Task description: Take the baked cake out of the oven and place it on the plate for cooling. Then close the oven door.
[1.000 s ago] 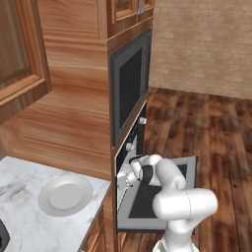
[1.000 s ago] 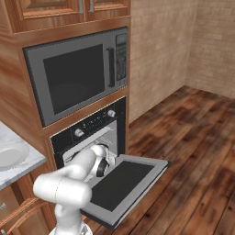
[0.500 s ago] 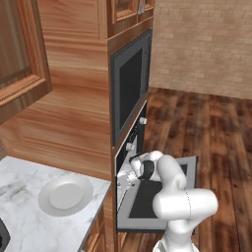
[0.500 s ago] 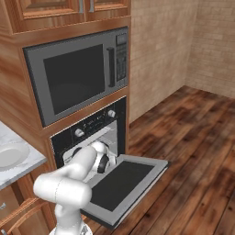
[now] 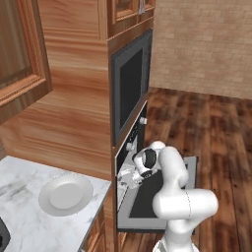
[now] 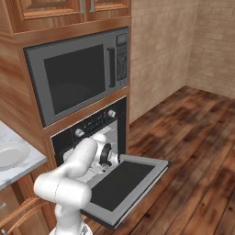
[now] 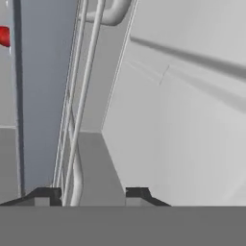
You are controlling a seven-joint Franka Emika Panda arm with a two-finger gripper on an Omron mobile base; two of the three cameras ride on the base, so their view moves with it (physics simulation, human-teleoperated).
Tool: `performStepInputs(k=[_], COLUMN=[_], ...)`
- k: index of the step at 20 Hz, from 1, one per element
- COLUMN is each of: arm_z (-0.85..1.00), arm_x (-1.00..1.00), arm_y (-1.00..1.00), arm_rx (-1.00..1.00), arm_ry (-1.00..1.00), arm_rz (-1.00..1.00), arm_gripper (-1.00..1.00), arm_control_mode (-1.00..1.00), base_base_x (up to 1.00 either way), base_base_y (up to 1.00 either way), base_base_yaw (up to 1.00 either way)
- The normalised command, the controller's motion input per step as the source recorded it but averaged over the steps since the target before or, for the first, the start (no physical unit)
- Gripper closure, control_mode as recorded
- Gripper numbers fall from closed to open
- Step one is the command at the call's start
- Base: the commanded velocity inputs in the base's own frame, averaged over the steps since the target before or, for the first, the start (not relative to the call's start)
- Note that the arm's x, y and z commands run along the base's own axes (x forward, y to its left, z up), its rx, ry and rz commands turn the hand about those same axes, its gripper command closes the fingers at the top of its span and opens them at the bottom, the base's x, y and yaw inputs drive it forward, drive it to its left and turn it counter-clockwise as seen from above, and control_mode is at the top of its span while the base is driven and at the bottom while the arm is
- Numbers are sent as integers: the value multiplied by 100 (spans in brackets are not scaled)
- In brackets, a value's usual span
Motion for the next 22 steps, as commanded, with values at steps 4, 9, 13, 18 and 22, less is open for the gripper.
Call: performStepInputs(k=[4, 9, 13, 18, 22], arm_z=[-32, -50, -52, -47, -38], arm_x=[-3, -19, -17, -15, -16], arm_y=[-58, -55, -68, -86, -89], arm_rx=[-25, -32, -31, -30, -33], arm_ry=[0, 0, 0, 5, 7], arm_rz=[-19, -20, -21, -21, -22], arm_gripper=[100, 100, 100, 100, 100], arm_control_mode=[-100, -100, -100, -100, -100], base_base_x=[0, 0, 0, 0, 0], base_base_y=[0, 0, 0, 0, 0], base_base_yaw=[0, 0, 0, 0, 0])
